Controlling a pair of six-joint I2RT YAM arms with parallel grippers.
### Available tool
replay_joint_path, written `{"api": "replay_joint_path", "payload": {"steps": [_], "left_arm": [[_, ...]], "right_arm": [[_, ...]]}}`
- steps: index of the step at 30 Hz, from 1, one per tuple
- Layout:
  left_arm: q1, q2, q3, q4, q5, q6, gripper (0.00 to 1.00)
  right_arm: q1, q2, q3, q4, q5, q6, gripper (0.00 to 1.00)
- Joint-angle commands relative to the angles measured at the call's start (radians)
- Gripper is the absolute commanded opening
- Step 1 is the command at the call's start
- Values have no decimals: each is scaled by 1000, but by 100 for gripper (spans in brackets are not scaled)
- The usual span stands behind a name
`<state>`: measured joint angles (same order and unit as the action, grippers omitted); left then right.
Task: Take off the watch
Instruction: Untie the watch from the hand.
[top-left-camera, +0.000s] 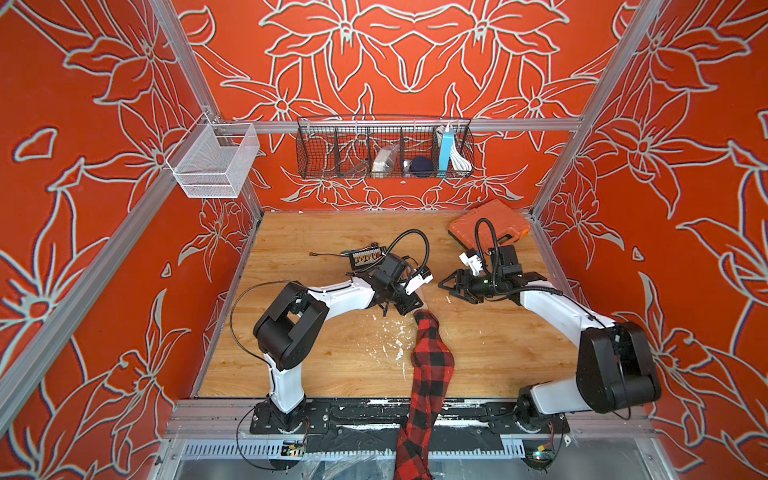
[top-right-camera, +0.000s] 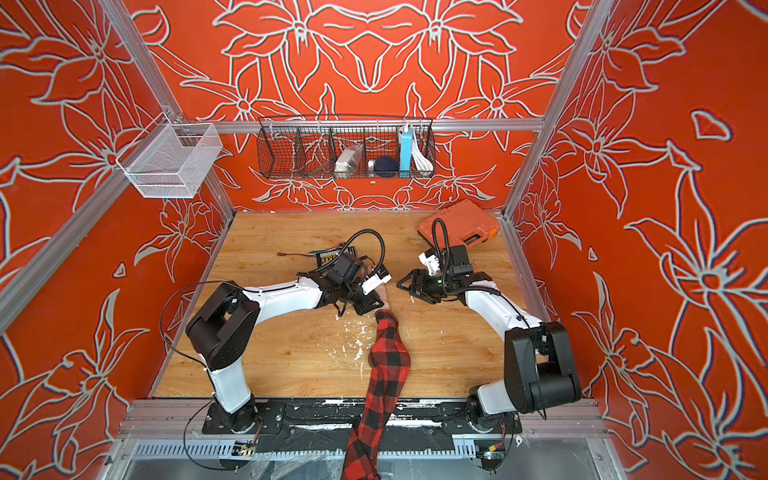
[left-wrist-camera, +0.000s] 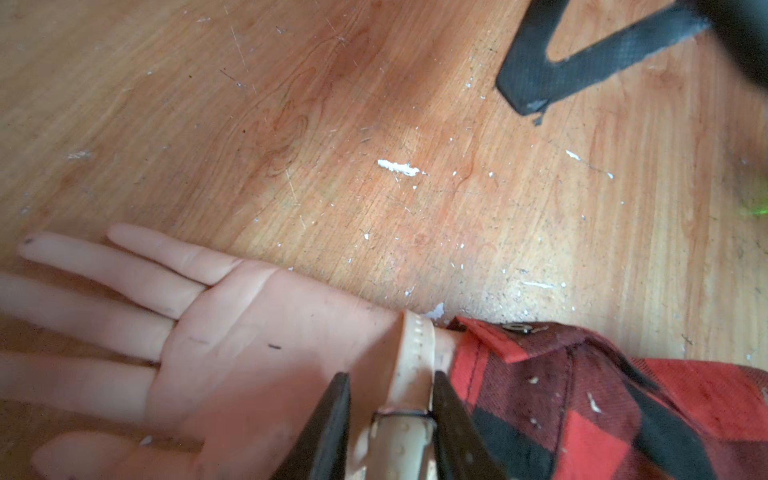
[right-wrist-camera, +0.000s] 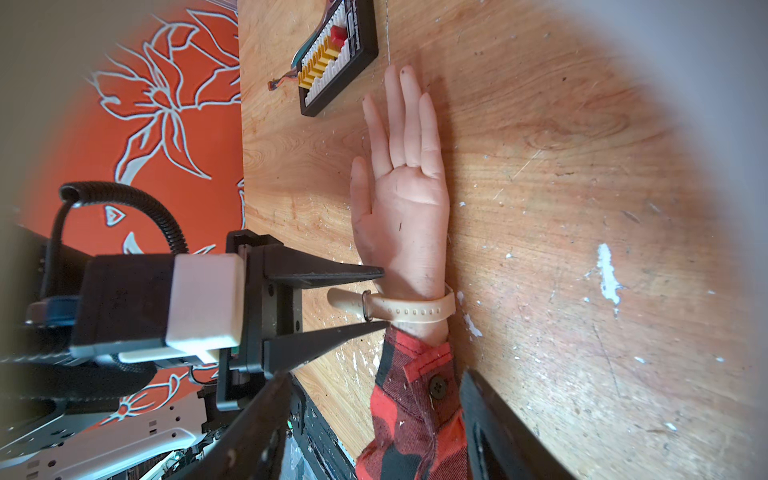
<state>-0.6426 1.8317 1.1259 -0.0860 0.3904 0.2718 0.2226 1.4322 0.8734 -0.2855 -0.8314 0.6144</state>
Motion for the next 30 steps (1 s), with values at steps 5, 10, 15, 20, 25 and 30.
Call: {"api": "replay_joint_path", "payload": {"steps": [5, 10, 15, 20, 25, 30], "left_arm": [[-2, -65, -40, 0, -26, 35, 26], [-2, -106, -61, 16, -41, 34, 24], [-2, -140, -75, 30, -37, 26, 23], [-2, -167, -81, 31, -39, 28, 21], [-1, -185, -83, 33, -47, 24, 19], [0, -201, -90, 39, -48, 25, 15]], "right_arm": [[-2, -3, -11, -14, -8, -29, 67], [-3, -3, -8, -25, -11, -37, 66], [0, -3, -5, -39, -4, -53, 65], [1, 2, -8, -34, -6, -47, 64], [5, 9, -2, -31, -11, -42, 64], [13, 16, 7, -36, -6, -48, 63]]}}
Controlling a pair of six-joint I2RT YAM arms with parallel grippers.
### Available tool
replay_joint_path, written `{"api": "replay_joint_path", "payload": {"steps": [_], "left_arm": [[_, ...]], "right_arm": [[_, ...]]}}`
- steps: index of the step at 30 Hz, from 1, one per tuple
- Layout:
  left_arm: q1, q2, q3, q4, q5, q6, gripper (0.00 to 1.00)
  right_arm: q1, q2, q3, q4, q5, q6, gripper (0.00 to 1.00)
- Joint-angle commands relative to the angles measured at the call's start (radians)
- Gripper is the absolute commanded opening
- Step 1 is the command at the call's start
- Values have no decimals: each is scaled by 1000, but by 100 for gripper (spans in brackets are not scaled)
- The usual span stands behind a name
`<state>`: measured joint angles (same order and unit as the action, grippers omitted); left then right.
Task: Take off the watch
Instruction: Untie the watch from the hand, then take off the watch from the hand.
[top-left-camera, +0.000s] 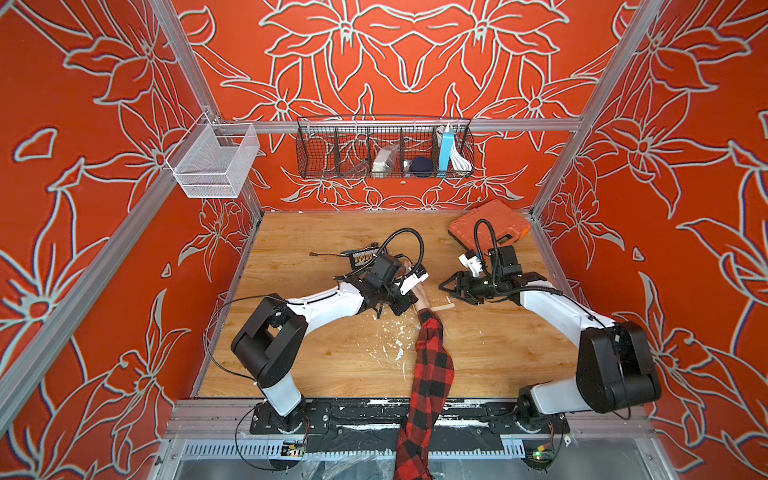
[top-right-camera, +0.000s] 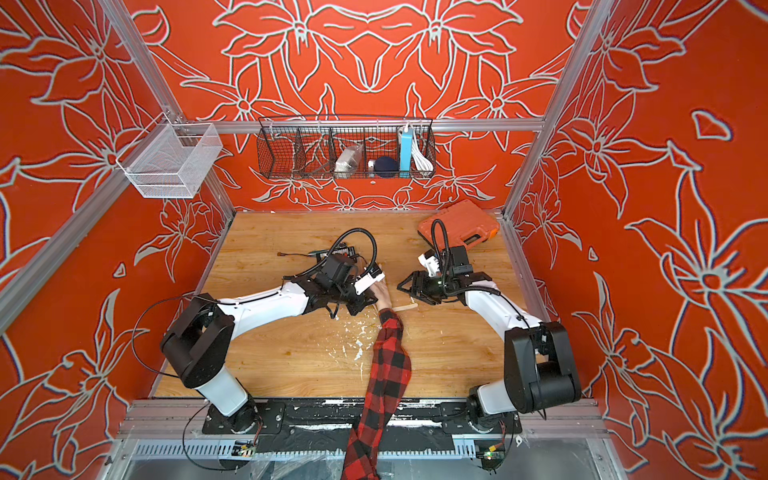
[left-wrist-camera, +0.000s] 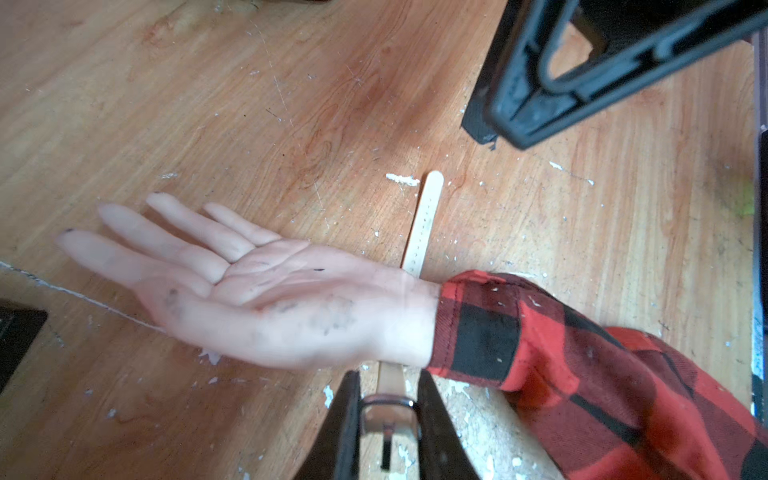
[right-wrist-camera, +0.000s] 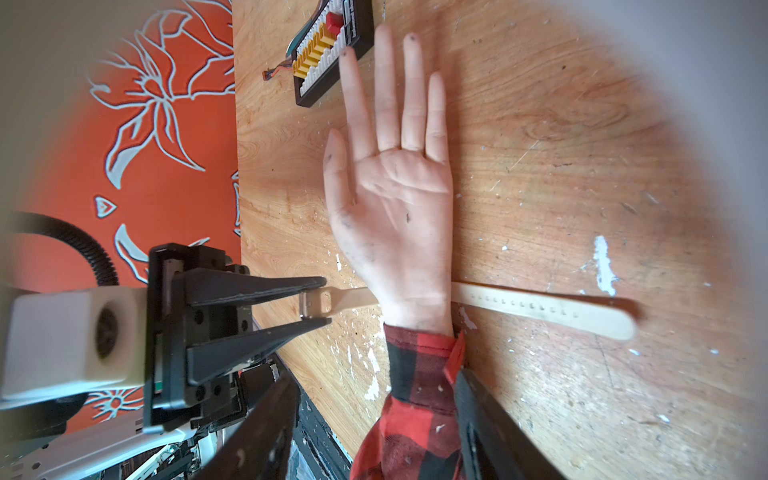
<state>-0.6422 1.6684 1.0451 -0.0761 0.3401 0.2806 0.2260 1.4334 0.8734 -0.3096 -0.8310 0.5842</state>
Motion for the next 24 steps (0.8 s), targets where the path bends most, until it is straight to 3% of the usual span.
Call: {"api": "replay_joint_path", "payload": {"steps": [1, 24], "left_arm": [[-1, -41, -10, 29, 3, 14, 15], [10, -272, -37, 24, -99, -12, 10]], "right_arm": [[12, 20, 9, -18, -3, -23, 63], [21, 29, 27, -33, 3, -27, 63]]}}
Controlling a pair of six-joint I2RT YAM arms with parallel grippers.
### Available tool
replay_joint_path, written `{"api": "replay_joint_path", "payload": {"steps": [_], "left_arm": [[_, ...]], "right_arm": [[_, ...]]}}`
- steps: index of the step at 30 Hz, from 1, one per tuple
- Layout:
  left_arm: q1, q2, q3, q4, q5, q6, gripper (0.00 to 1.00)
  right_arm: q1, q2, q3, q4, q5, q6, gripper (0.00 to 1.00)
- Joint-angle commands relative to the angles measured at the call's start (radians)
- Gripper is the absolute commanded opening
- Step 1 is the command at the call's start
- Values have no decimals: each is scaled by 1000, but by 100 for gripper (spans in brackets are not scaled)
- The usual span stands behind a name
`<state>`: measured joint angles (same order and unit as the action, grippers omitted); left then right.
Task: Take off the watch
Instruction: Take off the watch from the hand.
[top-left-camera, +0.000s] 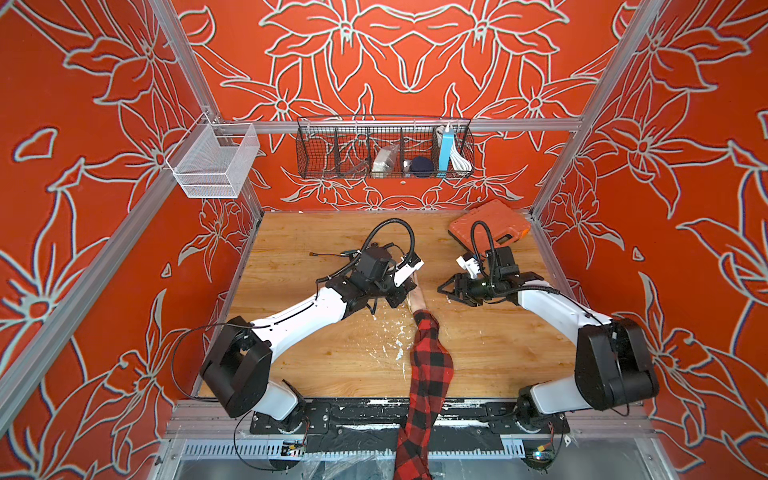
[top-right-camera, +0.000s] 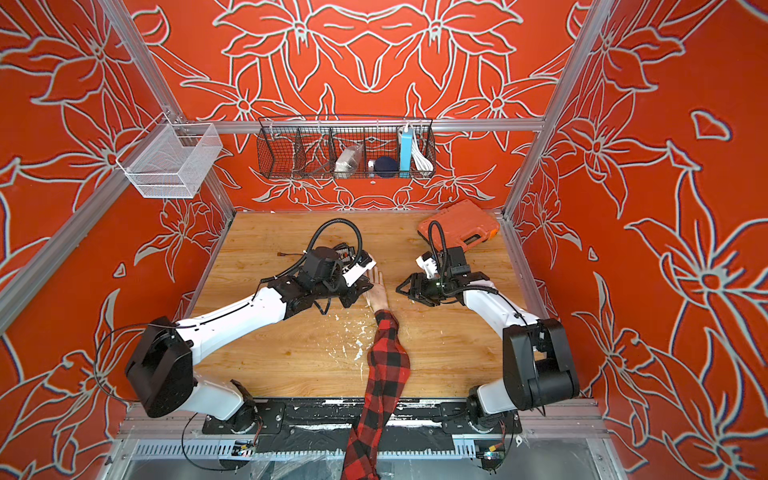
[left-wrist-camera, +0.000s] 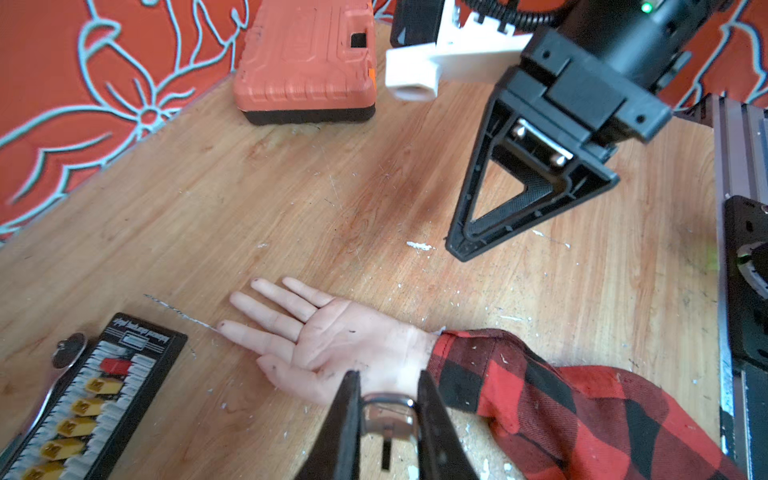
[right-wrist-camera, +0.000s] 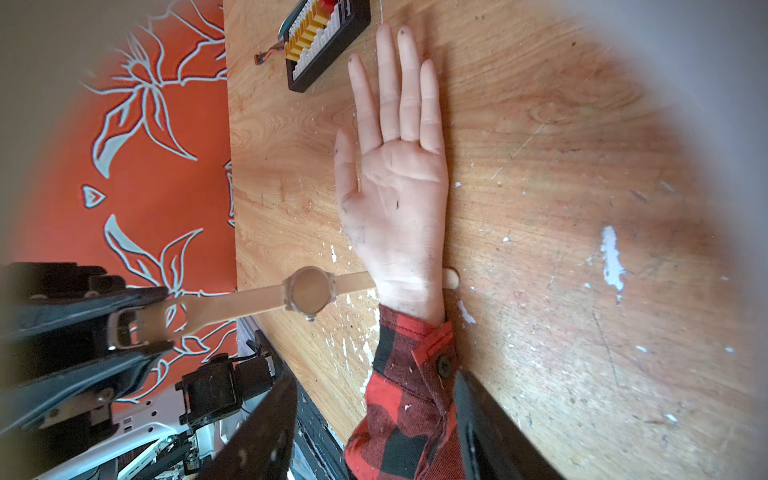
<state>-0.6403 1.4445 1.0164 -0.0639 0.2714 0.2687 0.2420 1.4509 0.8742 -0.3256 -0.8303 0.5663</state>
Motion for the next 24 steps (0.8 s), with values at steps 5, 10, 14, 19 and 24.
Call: {"api": "replay_joint_path", "payload": {"steps": [5, 10, 14, 19, 24], "left_arm": [[11, -135, -26, -36, -94, -24, 10], [11, -250, -62, -127, -183, -85, 10], [11, -355, -117, -203, -285, -140, 9], [11, -474, -131, -401, -408, -190, 8], [11, -625, -140, -545, -493, -243, 8]], "right_arm": [[8, 17, 39, -32, -1, -20, 63], [7, 22, 43, -37, -5, -24, 63], [8, 26, 45, -39, -8, -26, 63], [7, 37, 51, -52, -14, -42, 63], [7, 47, 51, -63, -17, -57, 63]]}}
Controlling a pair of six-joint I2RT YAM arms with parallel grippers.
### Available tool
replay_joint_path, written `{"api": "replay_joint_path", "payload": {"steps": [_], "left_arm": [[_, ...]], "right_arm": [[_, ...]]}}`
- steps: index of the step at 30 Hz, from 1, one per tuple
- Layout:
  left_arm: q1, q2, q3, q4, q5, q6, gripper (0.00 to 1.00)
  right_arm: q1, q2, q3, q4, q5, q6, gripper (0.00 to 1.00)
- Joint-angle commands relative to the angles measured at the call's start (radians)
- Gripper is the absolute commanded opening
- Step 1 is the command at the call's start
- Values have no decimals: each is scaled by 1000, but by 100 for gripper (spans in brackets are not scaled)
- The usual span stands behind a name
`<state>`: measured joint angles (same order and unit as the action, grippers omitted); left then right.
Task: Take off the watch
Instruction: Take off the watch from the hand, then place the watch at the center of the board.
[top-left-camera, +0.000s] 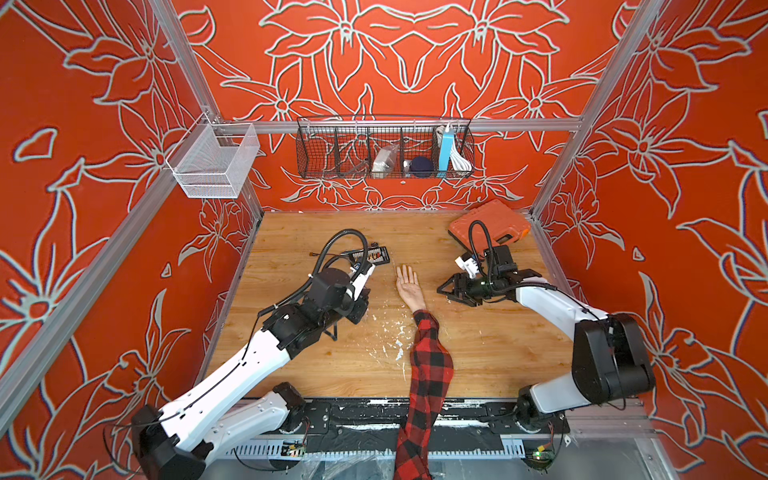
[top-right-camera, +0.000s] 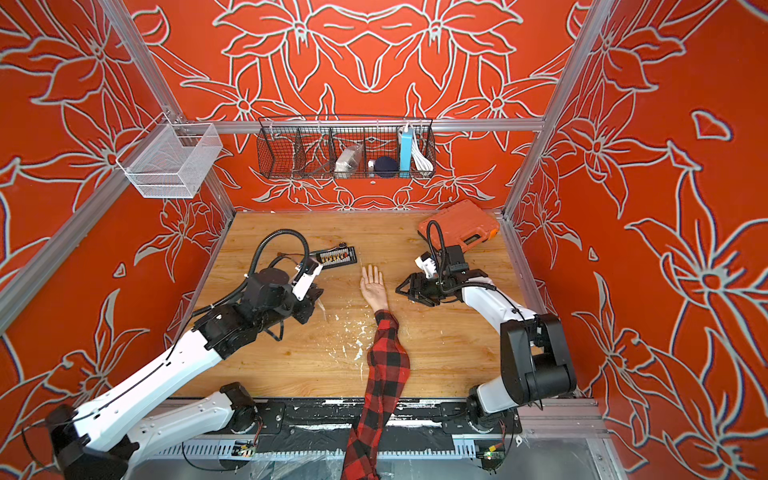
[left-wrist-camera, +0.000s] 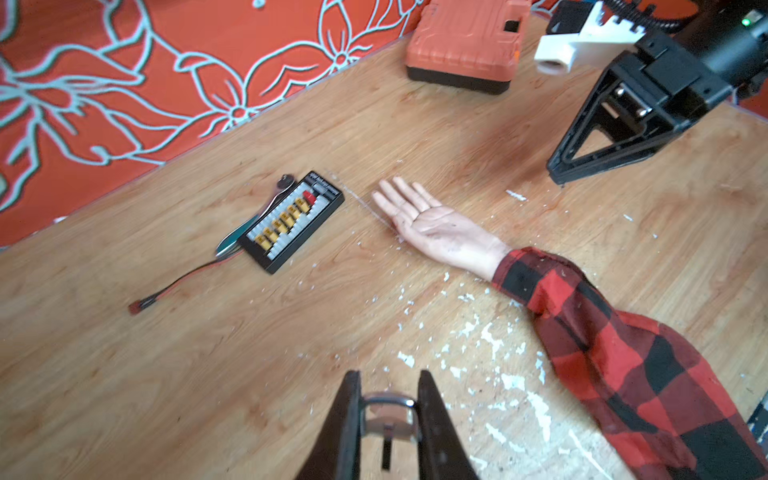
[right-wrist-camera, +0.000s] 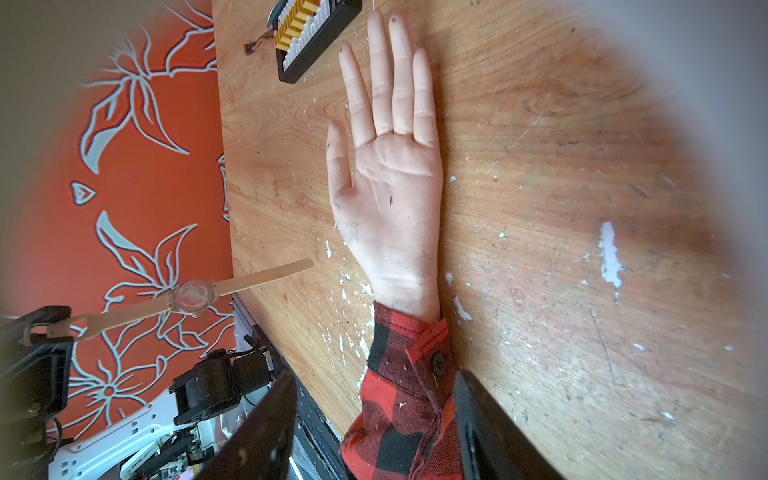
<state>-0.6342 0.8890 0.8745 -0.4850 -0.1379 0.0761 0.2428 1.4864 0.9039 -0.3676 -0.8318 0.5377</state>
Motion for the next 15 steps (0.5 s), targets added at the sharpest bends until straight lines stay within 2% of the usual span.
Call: {"api": "replay_joint_path", "payload": {"steps": [1, 9, 12, 15], "left_arm": [[5, -97, 11, -160, -91, -70, 8], [4, -139, 105, -502, -121, -277, 5], [-27, -155, 115, -511, -152, -296, 5], [-24, -94, 149, -530, -175, -311, 5]], "right_arm": [[7, 13, 22, -21, -18, -29, 63], [6, 27, 13, -19, -18, -33, 63], [7, 34, 17, -13, -18, -26, 62], [6, 41, 30, -19, -16, -27, 62]]}}
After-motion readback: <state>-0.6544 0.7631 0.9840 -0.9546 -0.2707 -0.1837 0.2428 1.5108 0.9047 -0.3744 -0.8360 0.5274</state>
